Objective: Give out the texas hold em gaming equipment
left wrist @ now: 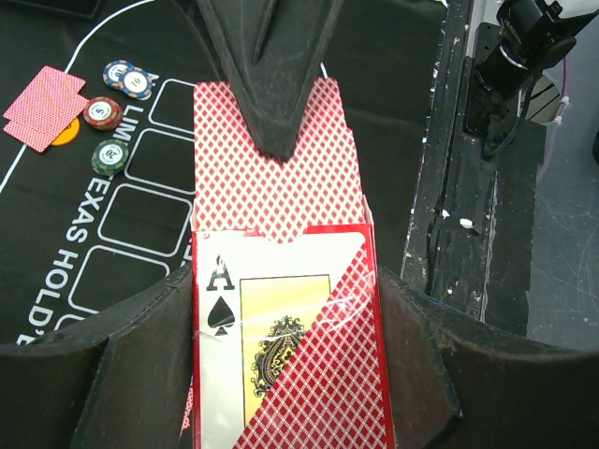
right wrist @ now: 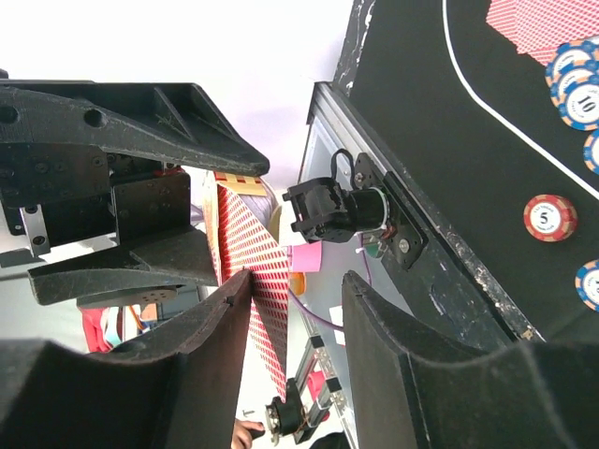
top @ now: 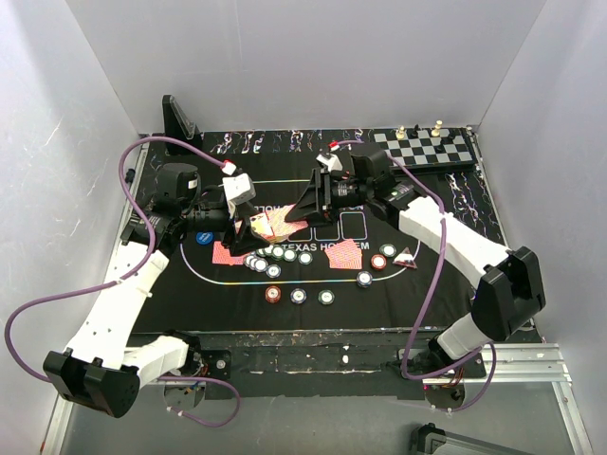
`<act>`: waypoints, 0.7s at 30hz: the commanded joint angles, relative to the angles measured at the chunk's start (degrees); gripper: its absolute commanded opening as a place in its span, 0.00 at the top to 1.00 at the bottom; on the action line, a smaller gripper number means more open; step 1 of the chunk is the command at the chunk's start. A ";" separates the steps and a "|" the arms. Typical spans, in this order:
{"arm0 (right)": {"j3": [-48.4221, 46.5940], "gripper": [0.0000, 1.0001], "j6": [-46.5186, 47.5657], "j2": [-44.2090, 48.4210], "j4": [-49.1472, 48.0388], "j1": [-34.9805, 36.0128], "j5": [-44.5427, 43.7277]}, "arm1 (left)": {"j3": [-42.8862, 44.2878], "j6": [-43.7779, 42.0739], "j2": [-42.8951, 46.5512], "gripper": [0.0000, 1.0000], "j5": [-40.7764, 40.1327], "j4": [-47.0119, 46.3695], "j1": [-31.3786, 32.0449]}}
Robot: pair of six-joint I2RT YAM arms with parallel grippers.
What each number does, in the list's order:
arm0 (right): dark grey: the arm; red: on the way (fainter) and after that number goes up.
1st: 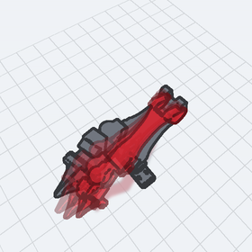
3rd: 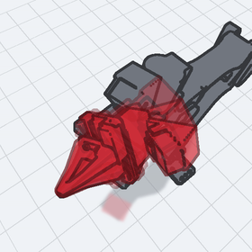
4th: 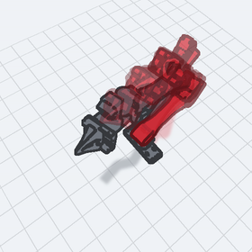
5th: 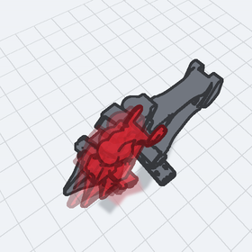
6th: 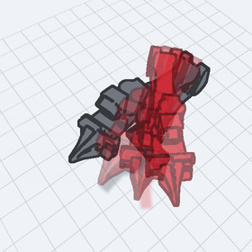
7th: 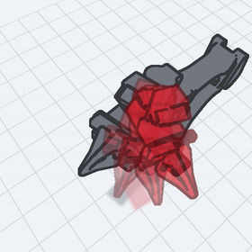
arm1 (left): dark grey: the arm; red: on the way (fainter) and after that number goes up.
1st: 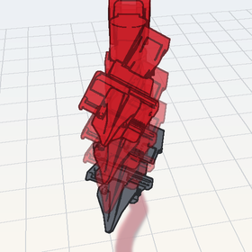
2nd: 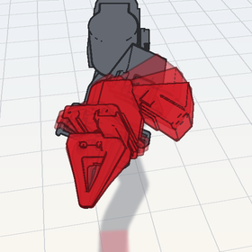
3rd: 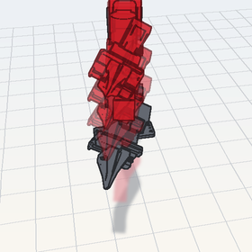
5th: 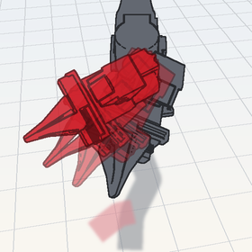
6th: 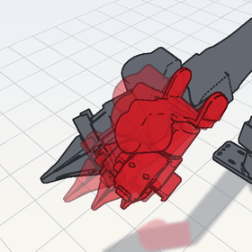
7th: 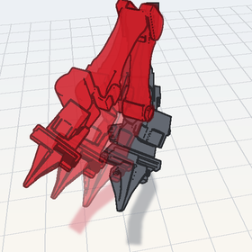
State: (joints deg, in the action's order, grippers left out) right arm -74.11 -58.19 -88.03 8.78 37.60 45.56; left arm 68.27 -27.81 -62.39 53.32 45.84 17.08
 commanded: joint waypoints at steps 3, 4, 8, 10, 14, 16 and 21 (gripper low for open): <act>1.16 0.51 1.24 3.21 0.27 -1.74 0.32 | 2.30 0.83 1.92 1.00 2.84 -2.51 -0.12; 1.16 0.52 1.50 3.39 0.54 -2.01 0.32 | 2.22 0.83 2.01 1.00 2.76 -2.60 -0.12; 1.33 0.62 1.77 4.44 1.24 -2.89 0.58 | 2.22 1.01 2.01 1.00 2.75 -2.60 -0.12; 1.33 0.68 1.86 5.23 1.51 -3.41 0.41 | 2.22 1.01 2.10 1.00 2.67 -2.60 -0.03; 0.63 0.77 3.17 6.46 3.52 -4.73 0.32 | 2.30 0.92 1.92 1.00 2.67 -2.60 -0.12; 0.10 0.80 4.14 6.90 5.10 -5.35 0.23 | 2.48 0.92 1.84 1.00 2.75 -2.60 -0.12; -2.00 0.85 7.12 8.14 9.84 -7.45 -0.65 | 2.39 0.92 1.83 1.00 2.67 -2.60 -0.12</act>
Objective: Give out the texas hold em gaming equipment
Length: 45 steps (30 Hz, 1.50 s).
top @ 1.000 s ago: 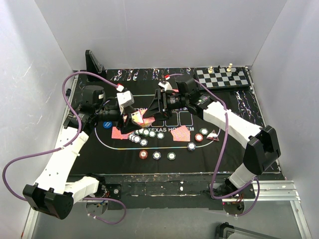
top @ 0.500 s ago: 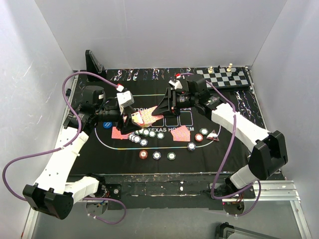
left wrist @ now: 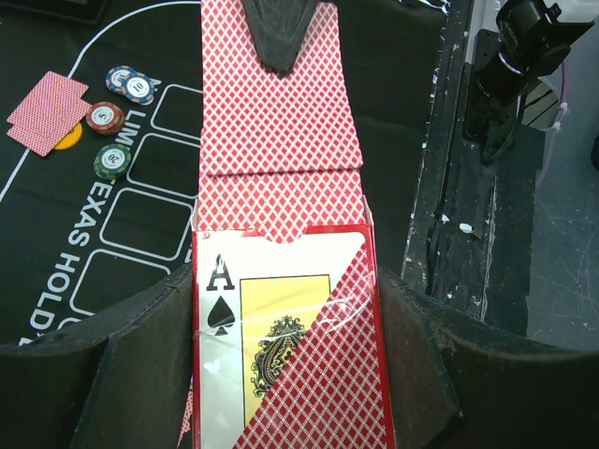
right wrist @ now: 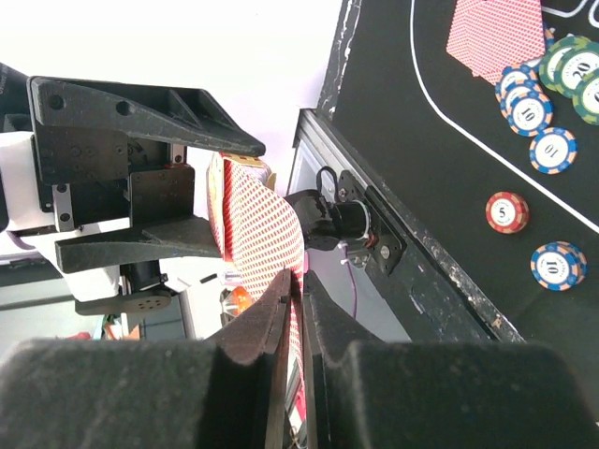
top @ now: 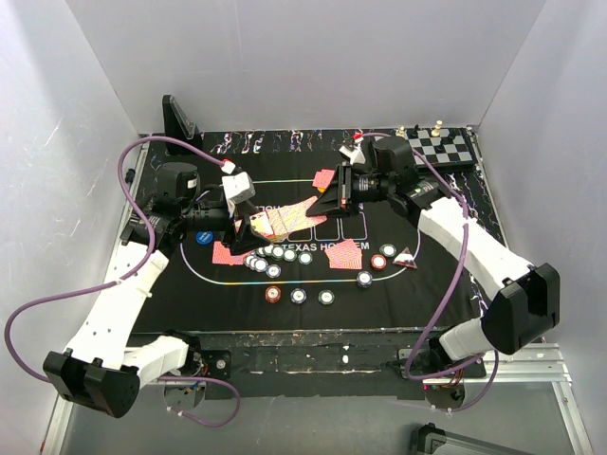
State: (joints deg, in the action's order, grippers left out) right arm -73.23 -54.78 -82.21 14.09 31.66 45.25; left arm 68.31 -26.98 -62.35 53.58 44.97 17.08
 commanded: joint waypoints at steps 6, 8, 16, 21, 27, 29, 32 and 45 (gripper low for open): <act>-9.11 0.94 10.22 2.50 13.59 -3.53 -3.24 | 2.00 0.26 2.14 1.00 2.23 -1.73 -0.12; -10.17 0.98 10.57 2.59 14.12 -4.15 -3.24 | 1.74 0.35 2.49 1.00 2.14 -1.73 -0.12; -17.81 0.99 18.82 -1.45 19.74 -4.85 -8.51 | 0.68 0.44 4.25 1.00 1.70 -0.06 -0.03; -25.44 0.99 28.22 -12.41 25.88 -2.75 -19.47 | 0.15 0.70 6.71 1.00 1.09 2.57 -0.03; -46.62 0.99 40.09 -28.95 35.92 3.49 -42.85 | -0.11 2.28 8.90 1.00 0.73 5.30 -0.12; -51.38 0.99 42.55 -32.90 35.66 5.16 -51.62 | -0.46 2.63 9.43 1.00 0.73 5.74 -0.03; -53.07 0.99 47.56 -35.99 31.20 8.41 -63.76 | -0.64 3.25 9.70 1.00 1.00 6.35 -0.12; -48.76 0.99 64.01 -50.31 12.46 20.02 -90.51 | -0.02 5.71 11.20 1.00 2.75 6.71 -0.12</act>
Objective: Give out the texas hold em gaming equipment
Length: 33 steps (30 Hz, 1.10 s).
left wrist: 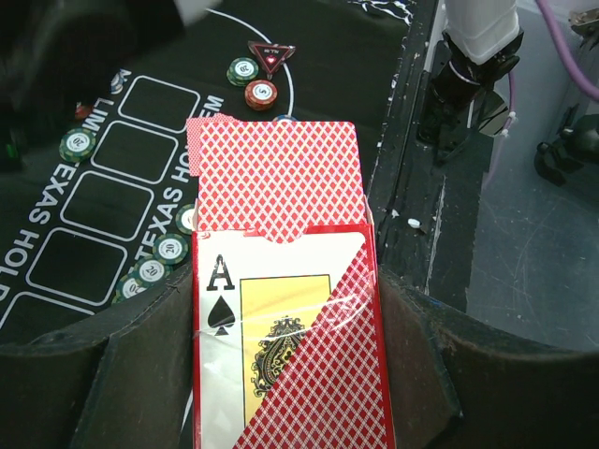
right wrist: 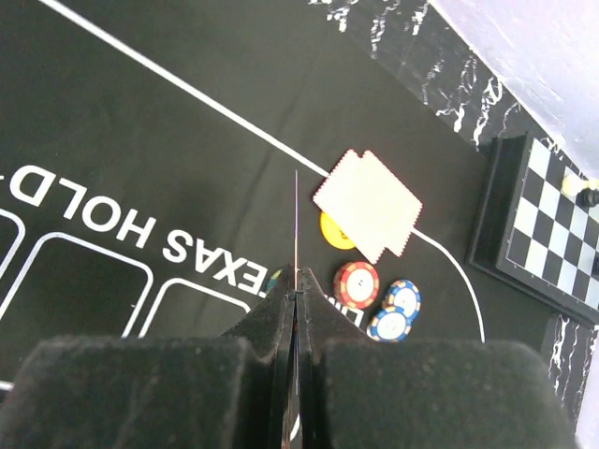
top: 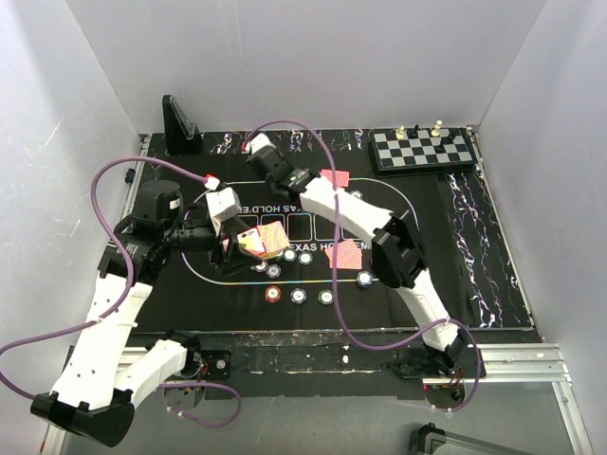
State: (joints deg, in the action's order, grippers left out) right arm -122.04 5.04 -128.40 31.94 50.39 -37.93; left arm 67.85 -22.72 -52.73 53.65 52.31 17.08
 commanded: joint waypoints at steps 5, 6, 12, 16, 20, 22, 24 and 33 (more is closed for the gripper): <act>-0.13 0.99 6.21 -8.61 -9.35 2.87 -9.34 | 1.23 1.28 1.31 1.00 2.87 0.60 -0.12; -0.48 0.99 6.56 -9.58 -9.97 3.22 -10.14 | 1.40 1.36 1.40 1.00 2.69 0.60 -0.12; -0.66 0.99 9.20 -13.36 -12.78 4.80 -13.83 | 2.98 -0.22 0.17 1.00 2.43 3.14 -0.03; 0.83 0.99 8.50 -14.16 -12.44 5.77 -13.57 | 2.11 0.39 0.35 1.00 2.69 2.09 -0.03; 0.84 0.99 6.39 -14.68 -11.03 7.44 -11.90 | 1.58 0.92 0.35 1.00 2.95 0.95 -0.03; 0.14 0.99 5.08 -15.21 -9.54 7.79 -10.42 | 1.84 1.01 0.26 1.00 2.78 0.95 -0.03; -0.48 0.99 3.06 -15.65 -7.69 7.79 -8.66 | 2.10 0.75 0.43 1.00 2.60 1.30 -0.03; -0.66 0.66 -4.51 -16.62 -1.45 8.14 0.40 | 1.75 0.83 1.31 1.00 2.16 0.86 -0.12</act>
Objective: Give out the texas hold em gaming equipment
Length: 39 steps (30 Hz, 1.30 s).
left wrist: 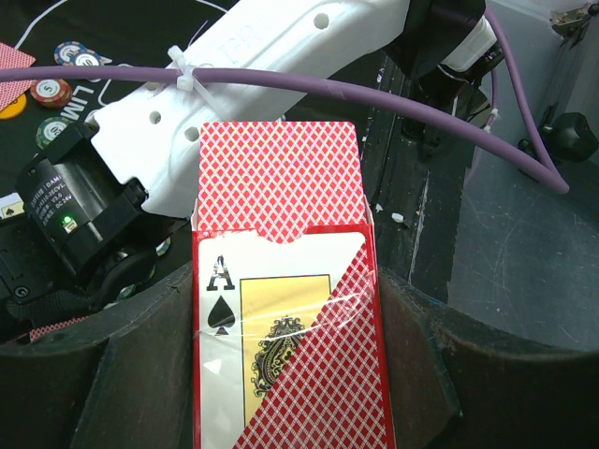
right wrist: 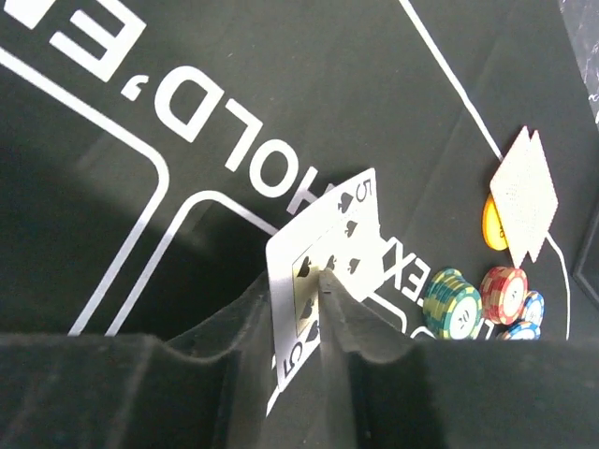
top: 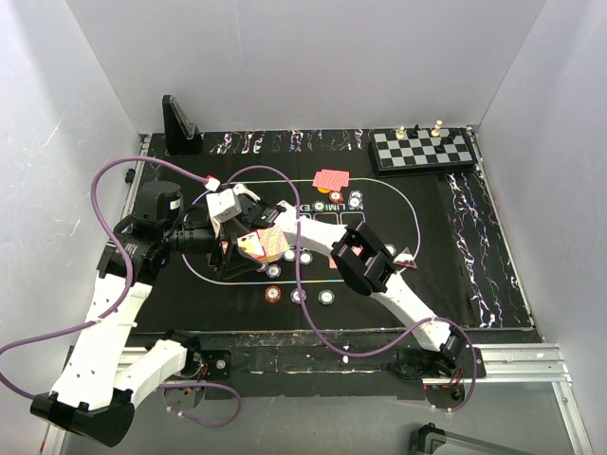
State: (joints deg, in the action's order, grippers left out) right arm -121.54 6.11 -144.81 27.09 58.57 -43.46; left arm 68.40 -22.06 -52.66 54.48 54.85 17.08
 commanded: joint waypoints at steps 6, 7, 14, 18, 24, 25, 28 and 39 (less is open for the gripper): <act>0.86 0.45 -8.74 0.06 4.81 0.32 9.71 | 1.03 0.27 1.34 1.00 1.24 -2.11 -0.03; 0.86 0.44 -9.35 0.06 5.07 0.41 10.67 | 0.95 0.27 1.25 1.00 1.24 -2.20 -0.03; 2.18 0.43 -11.21 1.64 5.43 0.32 17.96 | 1.38 0.53 1.25 1.00 1.07 -2.55 -0.12; 3.06 0.42 -12.17 3.13 5.52 -0.03 23.24 | 2.00 0.62 0.81 1.00 1.07 -2.47 -0.12; 3.59 0.41 -16.47 7.69 7.44 -3.62 31.05 | 2.70 1.14 0.37 1.00 1.16 -3.08 -0.12; 3.15 0.40 -17.70 8.83 8.23 -4.50 32.64 | 2.79 1.23 0.20 1.00 1.33 -3.17 -0.03; 1.13 0.32 -21.48 12.87 10.96 -8.37 38.52 | 2.70 1.24 -0.07 1.00 1.42 -3.35 -0.20; 4.54 0.14 -36.24 34.67 9.13 -22.96 64.18 | 0.95 -0.35 -1.65 1.00 1.33 -5.89 -0.03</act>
State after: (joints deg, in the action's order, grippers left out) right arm -118.54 -23.09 -121.08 38.98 38.04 8.23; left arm 68.53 -21.71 -54.15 54.48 52.03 17.08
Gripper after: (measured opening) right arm 0.847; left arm 0.649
